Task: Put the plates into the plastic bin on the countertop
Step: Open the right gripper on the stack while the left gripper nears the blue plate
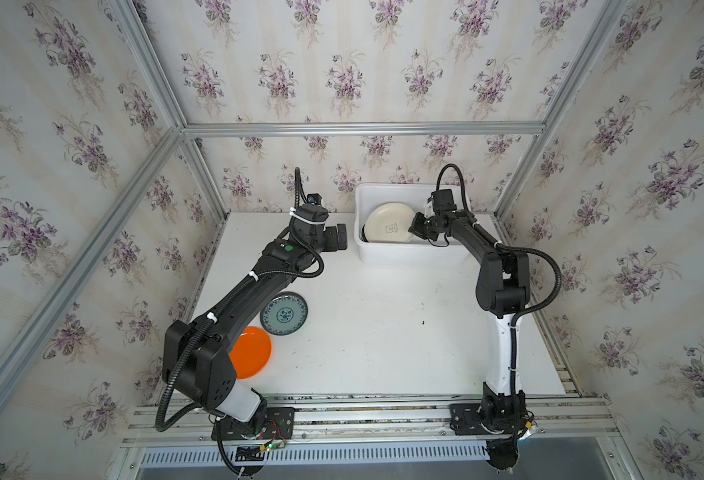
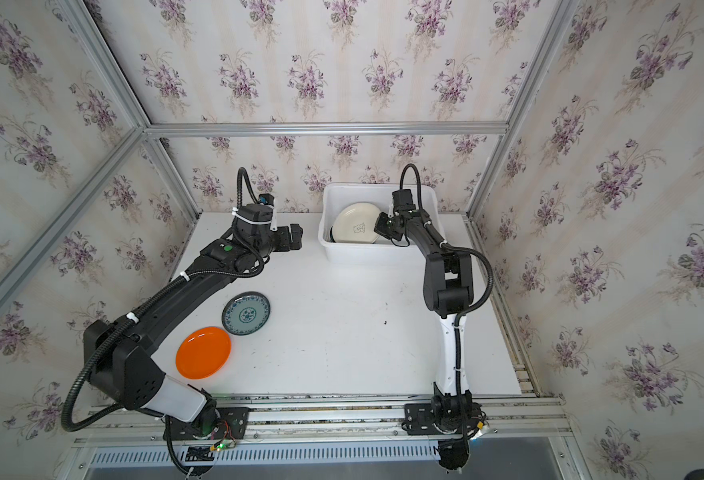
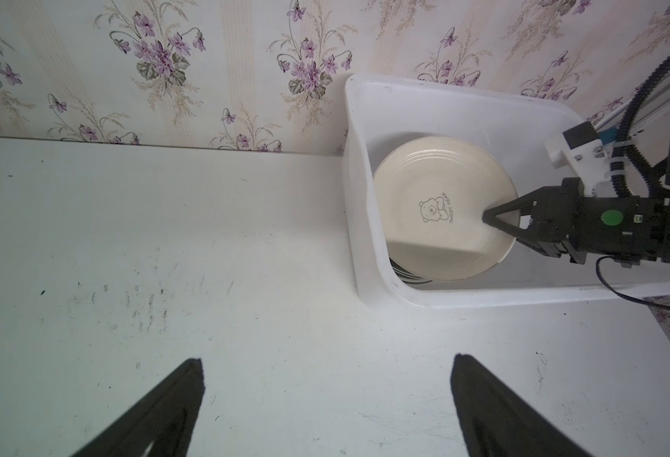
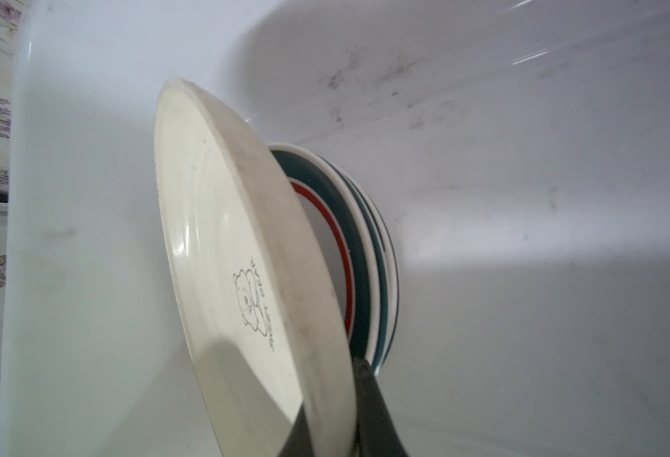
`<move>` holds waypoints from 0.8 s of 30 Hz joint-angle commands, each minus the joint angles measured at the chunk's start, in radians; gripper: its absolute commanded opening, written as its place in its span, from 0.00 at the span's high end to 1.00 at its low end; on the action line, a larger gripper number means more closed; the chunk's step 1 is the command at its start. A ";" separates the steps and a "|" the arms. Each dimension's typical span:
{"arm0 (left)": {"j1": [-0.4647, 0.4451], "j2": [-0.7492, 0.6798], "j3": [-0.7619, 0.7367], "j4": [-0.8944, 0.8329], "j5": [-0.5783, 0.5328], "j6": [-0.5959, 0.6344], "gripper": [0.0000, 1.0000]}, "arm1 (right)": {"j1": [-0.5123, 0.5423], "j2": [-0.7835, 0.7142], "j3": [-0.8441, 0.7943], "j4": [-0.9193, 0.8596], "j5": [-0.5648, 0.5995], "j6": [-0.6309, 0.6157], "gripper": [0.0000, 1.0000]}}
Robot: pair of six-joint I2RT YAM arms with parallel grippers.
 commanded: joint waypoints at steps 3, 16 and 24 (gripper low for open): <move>0.002 -0.005 -0.006 0.013 -0.018 -0.008 0.00 | 0.005 0.045 0.079 -0.132 0.082 -0.052 0.88; 0.006 -0.033 -0.028 0.009 -0.034 0.011 0.00 | 0.029 -0.023 0.076 -0.139 0.163 -0.139 0.20; 0.014 -0.069 -0.083 -0.014 -0.072 0.011 0.00 | 0.043 -0.075 0.081 -0.179 0.365 -0.192 0.00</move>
